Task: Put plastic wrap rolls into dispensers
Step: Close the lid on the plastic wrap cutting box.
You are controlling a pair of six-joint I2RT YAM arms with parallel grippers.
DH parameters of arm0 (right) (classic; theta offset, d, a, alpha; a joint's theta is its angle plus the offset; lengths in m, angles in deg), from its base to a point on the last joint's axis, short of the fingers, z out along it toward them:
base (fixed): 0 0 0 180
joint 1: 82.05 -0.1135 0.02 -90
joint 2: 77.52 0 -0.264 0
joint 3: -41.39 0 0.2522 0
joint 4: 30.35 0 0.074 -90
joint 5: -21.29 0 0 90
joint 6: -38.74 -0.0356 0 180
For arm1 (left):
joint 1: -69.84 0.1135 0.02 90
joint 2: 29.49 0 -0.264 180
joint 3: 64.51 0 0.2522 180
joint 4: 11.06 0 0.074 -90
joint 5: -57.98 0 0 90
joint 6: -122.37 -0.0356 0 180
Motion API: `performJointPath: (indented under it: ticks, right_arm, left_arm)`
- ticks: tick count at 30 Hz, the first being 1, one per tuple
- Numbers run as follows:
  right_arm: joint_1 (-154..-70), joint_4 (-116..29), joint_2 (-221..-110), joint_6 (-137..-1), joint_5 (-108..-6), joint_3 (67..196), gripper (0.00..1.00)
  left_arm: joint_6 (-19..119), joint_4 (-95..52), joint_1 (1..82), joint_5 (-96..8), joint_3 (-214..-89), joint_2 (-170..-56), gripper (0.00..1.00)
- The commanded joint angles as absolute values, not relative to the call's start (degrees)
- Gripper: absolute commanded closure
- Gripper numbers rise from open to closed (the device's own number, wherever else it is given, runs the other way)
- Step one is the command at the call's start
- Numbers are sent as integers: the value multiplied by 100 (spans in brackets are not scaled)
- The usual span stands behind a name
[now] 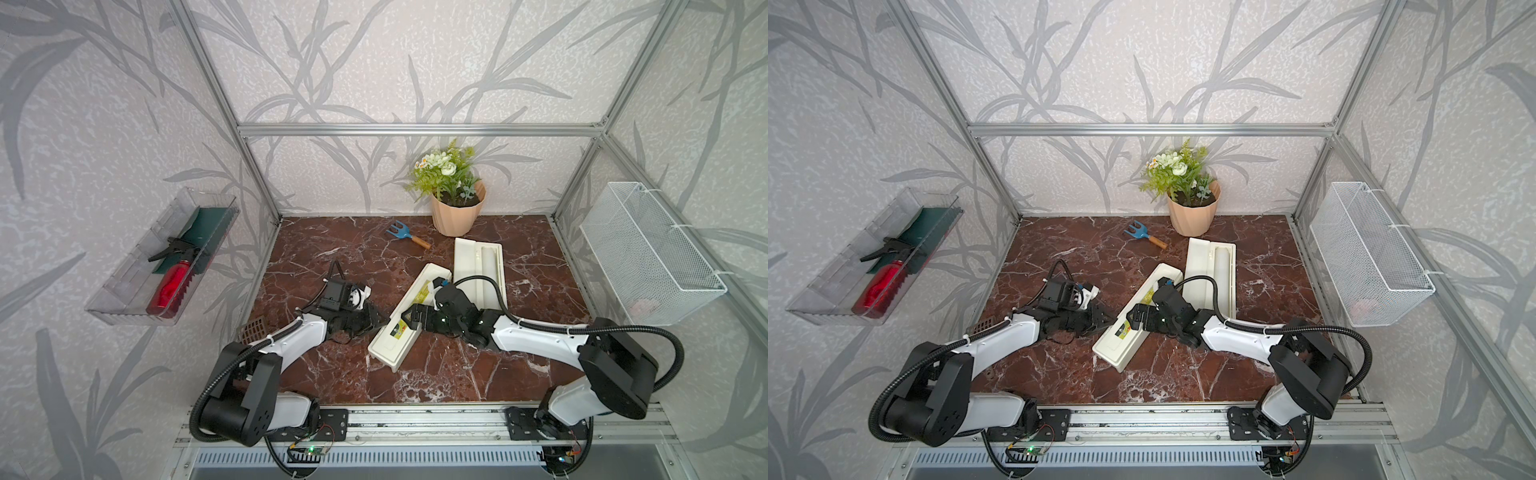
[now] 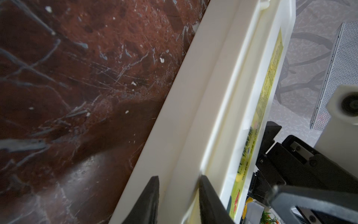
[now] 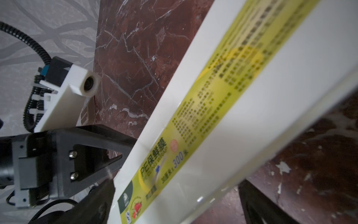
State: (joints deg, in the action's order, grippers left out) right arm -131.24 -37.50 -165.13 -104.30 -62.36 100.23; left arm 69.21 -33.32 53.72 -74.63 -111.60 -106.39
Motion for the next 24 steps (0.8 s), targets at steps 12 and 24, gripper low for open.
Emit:
performJointPath:
  ticks: [12,24]
  right_arm:
    - [-12925,-3293,-17915,-9680,-5769,11258,19]
    - [-12495,-2887,-18318,-9341,-5255,11671,11]
  left_arm:
    - [6548,-4788,5965,-6260,-11282,-9782,58]
    - [6345,-3864,6198,-6279,-12547,-10631,50]
